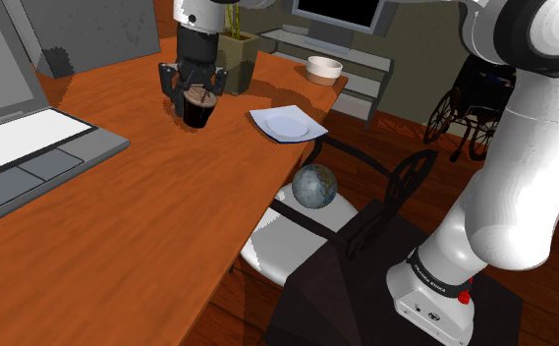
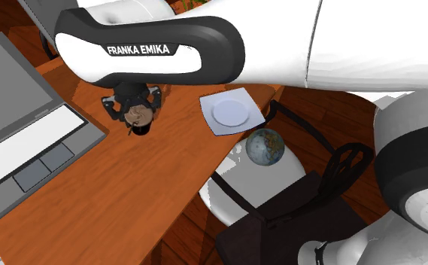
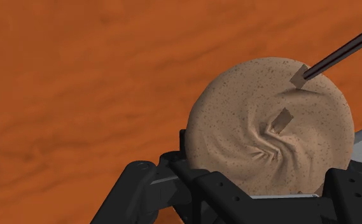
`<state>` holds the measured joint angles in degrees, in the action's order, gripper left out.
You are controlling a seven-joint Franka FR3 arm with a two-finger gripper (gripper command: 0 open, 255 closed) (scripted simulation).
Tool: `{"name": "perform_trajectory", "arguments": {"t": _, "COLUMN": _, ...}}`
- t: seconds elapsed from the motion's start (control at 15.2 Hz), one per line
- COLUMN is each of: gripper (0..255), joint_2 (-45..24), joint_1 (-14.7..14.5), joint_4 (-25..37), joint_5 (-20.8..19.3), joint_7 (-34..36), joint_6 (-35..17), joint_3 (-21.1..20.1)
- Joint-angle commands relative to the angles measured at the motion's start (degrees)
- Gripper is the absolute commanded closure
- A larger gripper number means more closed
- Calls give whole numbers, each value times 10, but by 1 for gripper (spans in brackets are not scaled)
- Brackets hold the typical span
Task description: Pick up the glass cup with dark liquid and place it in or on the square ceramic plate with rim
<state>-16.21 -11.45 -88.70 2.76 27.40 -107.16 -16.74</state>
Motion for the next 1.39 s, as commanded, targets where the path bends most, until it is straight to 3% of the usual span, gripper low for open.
{"name": "perform_trajectory", "arguments": {"t": 0.0, "gripper": 255, "joint_2": 1, "joint_1": -1, "joint_4": 14, "joint_5": 0, "joint_7": 2, "joint_6": 15, "joint_3": 0}}
{"name": "perform_trajectory", "arguments": {"t": 0.53, "gripper": 255, "joint_2": -2, "joint_1": -3, "joint_4": 75, "joint_5": -2, "joint_7": 8, "joint_6": 72, "joint_3": -1}}
{"name": "perform_trajectory", "arguments": {"t": 0.92, "gripper": 255, "joint_2": 72, "joint_1": 53, "joint_4": -16, "joint_5": 27, "joint_7": -73, "joint_6": 61, "joint_3": 23}}
{"name": "perform_trajectory", "arguments": {"t": 0.99, "gripper": 0, "joint_2": 65, "joint_1": 44, "joint_4": -6, "joint_5": 23, "joint_7": -58, "joint_6": 63, "joint_3": 19}}
{"name": "perform_trajectory", "arguments": {"t": 1.32, "gripper": 0, "joint_2": 147, "joint_1": 52, "joint_4": -54, "joint_5": 50, "joint_7": -41, "joint_6": 56, "joint_3": 22}}
